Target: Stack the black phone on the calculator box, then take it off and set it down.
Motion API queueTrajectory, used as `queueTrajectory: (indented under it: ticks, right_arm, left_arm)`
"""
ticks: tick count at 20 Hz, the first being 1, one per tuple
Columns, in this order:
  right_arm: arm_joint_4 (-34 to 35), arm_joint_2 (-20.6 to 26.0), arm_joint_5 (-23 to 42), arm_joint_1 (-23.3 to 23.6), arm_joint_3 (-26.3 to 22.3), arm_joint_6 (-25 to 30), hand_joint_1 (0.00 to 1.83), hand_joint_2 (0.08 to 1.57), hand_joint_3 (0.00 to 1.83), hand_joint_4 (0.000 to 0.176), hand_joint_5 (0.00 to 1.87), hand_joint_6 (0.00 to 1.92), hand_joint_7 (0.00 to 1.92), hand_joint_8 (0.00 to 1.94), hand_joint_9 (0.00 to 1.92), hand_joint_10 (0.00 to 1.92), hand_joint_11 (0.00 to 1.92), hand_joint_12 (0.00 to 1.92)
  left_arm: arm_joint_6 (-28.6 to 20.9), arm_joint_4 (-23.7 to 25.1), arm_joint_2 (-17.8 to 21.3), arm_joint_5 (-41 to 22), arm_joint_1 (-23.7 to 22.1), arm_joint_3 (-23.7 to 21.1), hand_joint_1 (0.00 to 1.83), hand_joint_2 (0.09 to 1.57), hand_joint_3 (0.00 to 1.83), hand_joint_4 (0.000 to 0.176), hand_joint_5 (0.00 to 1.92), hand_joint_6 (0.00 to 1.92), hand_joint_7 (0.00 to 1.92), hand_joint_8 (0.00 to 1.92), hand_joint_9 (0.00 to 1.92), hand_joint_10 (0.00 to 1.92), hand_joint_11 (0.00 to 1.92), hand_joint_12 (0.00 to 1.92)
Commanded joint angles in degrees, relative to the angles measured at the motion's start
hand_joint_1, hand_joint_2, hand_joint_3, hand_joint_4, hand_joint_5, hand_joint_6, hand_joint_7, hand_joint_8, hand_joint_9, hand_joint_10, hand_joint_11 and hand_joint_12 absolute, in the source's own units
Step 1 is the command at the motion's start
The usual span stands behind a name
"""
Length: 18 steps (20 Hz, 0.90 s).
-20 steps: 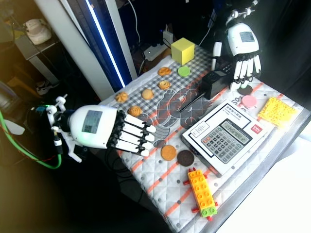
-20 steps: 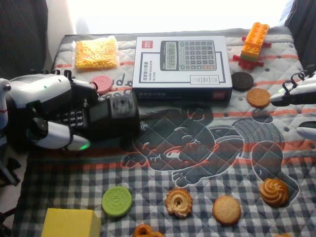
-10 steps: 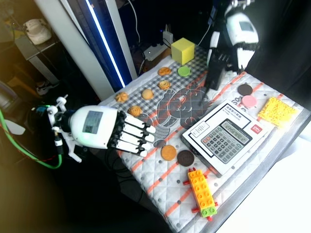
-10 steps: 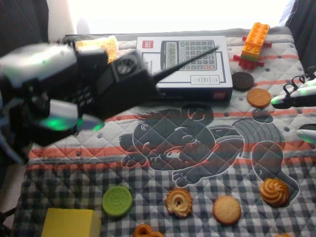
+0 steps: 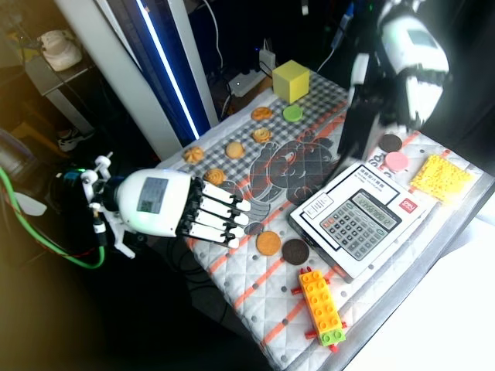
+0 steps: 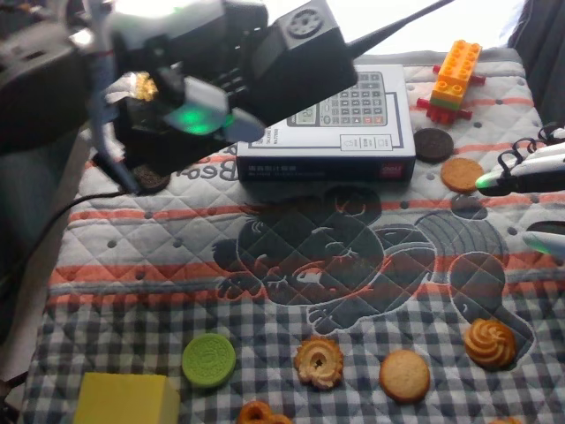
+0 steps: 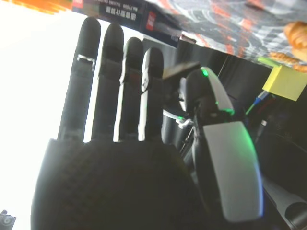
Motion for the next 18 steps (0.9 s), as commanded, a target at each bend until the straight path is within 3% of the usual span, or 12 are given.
queueTrajectory:
  ticks: [1, 4, 5, 6, 11, 12, 13, 15, 16, 17, 18]
  right_arm:
    - [1.0, -0.1, 6.8, 0.9, 0.4, 0.1, 0.57, 1.33, 0.0, 0.0, 0.64, 0.0, 0.7, 0.0, 0.83, 0.0, 0.5, 0.9]
    - [0.4, -0.5, 6.4, 1.5, 0.7, 0.1, 0.55, 1.34, 0.0, 0.0, 0.63, 0.0, 0.68, 0.0, 0.69, 0.0, 0.46, 0.59]
    - [0.3, -0.6, 6.3, 1.7, 0.8, 0.1, 0.55, 1.34, 0.0, 0.0, 0.63, 0.0, 0.68, 0.0, 0.69, 0.0, 0.46, 0.59]
    - [0.1, -0.7, 6.2, 1.8, 0.9, 0.1, 0.56, 1.34, 0.0, 0.0, 0.63, 0.0, 0.67, 0.0, 0.66, 0.0, 0.49, 0.44]
    - [-0.4, -1.4, 5.7, 2.3, 1.3, 0.2, 0.58, 1.34, 0.0, 0.0, 0.63, 0.0, 0.7, 0.0, 0.72, 0.0, 0.53, 0.46]
    - [-0.4, -1.4, 5.6, 2.3, 1.3, 0.2, 0.61, 1.34, 0.0, 0.0, 0.64, 0.0, 0.69, 0.0, 0.71, 0.0, 0.55, 0.42]
    - [-0.4, -1.6, 5.6, 2.3, 1.4, 0.2, 0.62, 1.34, 0.0, 0.0, 0.64, 0.0, 0.68, 0.0, 0.71, 0.0, 0.57, 0.37]
    - [-0.4, -1.7, 5.5, 2.3, 1.4, 0.2, 0.6, 1.34, 0.0, 0.0, 0.64, 0.0, 0.68, 0.0, 0.72, 0.0, 0.59, 0.36]
    - [-0.4, -1.7, 5.5, 2.3, 1.5, 0.2, 0.6, 1.34, 0.0, 0.0, 0.65, 0.0, 0.68, 0.0, 0.72, 0.0, 0.59, 0.35]
    - [-0.4, -1.8, 5.5, 2.3, 1.5, 0.2, 0.6, 1.34, 0.0, 0.0, 0.64, 0.0, 0.68, 0.0, 0.72, 0.0, 0.59, 0.35]
    - [-0.4, -1.9, 5.5, 2.3, 1.5, 0.2, 0.6, 1.34, 0.0, 0.0, 0.65, 0.0, 0.68, 0.0, 0.72, 0.0, 0.59, 0.35]
  left_arm:
    - [-0.4, 0.0, -1.3, -4.0, -1.2, 1.8, 1.35, 1.13, 0.0, 0.0, 0.46, 1.91, 0.66, 1.92, 0.78, 1.92, 0.83, 1.92]
    - [-0.4, 0.9, -5.8, -0.7, -2.1, 6.2, 1.33, 1.13, 0.0, 0.0, 0.45, 1.92, 0.69, 1.92, 0.87, 1.92, 0.98, 1.92]
    - [-0.4, 1.7, -7.2, 0.7, -2.5, 7.6, 1.33, 1.13, 0.0, 0.0, 0.45, 1.92, 0.69, 1.92, 0.87, 1.92, 0.98, 1.92]
    - [-0.4, 2.4, -8.1, 1.9, -2.7, 8.5, 1.37, 1.1, 0.0, 0.0, 0.47, 1.92, 0.77, 1.92, 0.98, 1.92, 1.08, 1.92]
    - [-0.4, 6.3, -11.4, 6.3, -3.0, 11.3, 1.29, 1.12, 0.0, 0.0, 0.44, 1.86, 0.63, 1.92, 0.81, 1.92, 0.96, 1.92]
    - [-0.4, 7.0, -11.7, 6.6, -3.0, 11.5, 1.17, 1.09, 0.0, 0.0, 0.4, 1.59, 0.54, 1.72, 0.67, 1.82, 0.78, 1.92]
    - [-0.4, 7.3, -12.1, 6.7, -2.7, 11.7, 1.07, 1.07, 0.0, 0.0, 0.33, 1.29, 0.48, 1.43, 0.57, 1.61, 0.62, 1.79]
    - [-0.4, 7.3, -12.3, 6.7, -2.5, 11.9, 1.01, 0.99, 0.0, 0.0, 0.4, 0.53, 0.5, 0.79, 0.54, 1.07, 0.5, 1.37]
    - [-0.4, 7.3, -12.4, 6.6, -2.4, 12.0, 0.93, 0.98, 0.0, 0.0, 0.4, 0.24, 0.48, 0.57, 0.47, 0.99, 0.43, 1.39]
    - [-0.4, 7.3, -12.4, 6.3, -2.2, 12.0, 0.89, 0.98, 0.0, 0.007, 0.4, 0.1, 0.45, 0.49, 0.39, 1.17, 0.39, 1.57]
    - [-0.4, 7.2, -12.4, 6.1, -2.1, 11.9, 0.85, 0.98, 0.0, 0.016, 0.39, 0.04, 0.43, 0.37, 0.37, 1.03, 0.26, 1.49]
